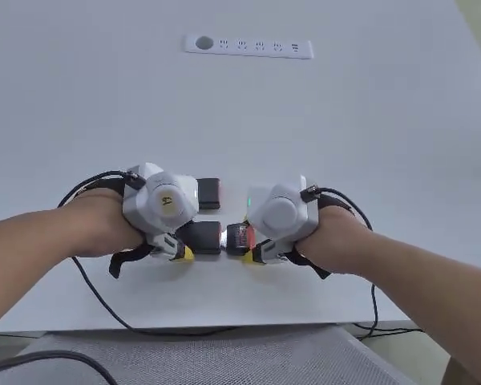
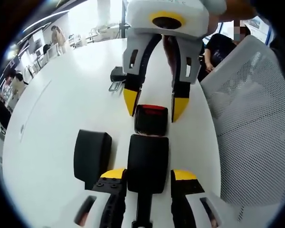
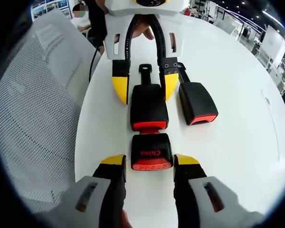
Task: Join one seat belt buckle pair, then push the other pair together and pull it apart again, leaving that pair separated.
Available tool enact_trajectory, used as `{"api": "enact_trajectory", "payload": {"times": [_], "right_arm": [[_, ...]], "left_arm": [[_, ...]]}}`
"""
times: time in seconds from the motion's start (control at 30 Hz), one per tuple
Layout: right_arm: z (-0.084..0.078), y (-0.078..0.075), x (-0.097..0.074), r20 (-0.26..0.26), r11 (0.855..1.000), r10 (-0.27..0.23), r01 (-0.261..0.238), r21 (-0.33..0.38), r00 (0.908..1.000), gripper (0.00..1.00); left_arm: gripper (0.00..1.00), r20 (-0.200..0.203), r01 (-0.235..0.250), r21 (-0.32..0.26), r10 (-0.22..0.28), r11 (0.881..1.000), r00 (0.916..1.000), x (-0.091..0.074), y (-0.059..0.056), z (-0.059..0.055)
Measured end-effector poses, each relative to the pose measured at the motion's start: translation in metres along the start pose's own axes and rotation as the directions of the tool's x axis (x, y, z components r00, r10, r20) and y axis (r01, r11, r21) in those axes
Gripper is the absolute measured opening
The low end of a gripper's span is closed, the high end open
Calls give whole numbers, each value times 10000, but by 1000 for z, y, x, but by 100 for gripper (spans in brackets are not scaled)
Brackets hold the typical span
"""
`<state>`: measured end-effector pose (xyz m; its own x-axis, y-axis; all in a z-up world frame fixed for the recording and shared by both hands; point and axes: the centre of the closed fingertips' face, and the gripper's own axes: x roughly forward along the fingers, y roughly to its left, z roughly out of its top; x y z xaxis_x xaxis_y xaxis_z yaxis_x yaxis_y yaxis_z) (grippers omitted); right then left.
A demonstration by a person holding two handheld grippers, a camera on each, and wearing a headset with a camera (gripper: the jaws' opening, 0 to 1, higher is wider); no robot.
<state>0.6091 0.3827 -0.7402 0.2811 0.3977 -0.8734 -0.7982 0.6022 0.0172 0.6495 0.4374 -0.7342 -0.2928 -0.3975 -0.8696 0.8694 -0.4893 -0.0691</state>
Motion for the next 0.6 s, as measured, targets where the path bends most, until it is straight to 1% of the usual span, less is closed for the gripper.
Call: {"api": "enact_trajectory", "payload": {"times": [0.07,0.2,0.23,0.3,0.4,0.43,0.5,0.53,0.6], "right_arm": [[3,0,-4,100,10000,-57,56,35,9999,37],[10,-3,-14,323,9996,-247,243,117,9992,35],[13,-4,-19,379,9995,-278,271,184,9989,35],[15,-6,-24,441,9993,-337,330,154,9985,35],[17,-9,-31,514,9990,-376,364,242,9980,34],[17,-11,-34,543,9989,-390,376,267,9978,33],[21,-14,-39,800,9975,-408,359,616,9960,32],[21,-17,-42,819,9975,-514,472,530,9953,33],[19,-21,-45,778,9975,-568,533,465,9953,33]], "left_arm": [[37,178,-46,-10,46,10000,9998,-6,-1,4],[39,442,-243,-249,254,9994,9987,-13,4,10],[39,514,-269,-277,283,9993,9983,-16,4,12],[40,550,-316,-306,333,9990,9979,-21,4,14],[41,557,-441,-278,456,9986,9974,-26,8,16],[41,556,-498,-311,514,9983,9971,-27,12,16],[41,570,-667,-420,690,9969,9960,-31,19,17],[41,682,-769,-481,801,9959,9945,-33,23,20],[42,901,-851,-712,914,9938,9917,-37,29,26]]}}
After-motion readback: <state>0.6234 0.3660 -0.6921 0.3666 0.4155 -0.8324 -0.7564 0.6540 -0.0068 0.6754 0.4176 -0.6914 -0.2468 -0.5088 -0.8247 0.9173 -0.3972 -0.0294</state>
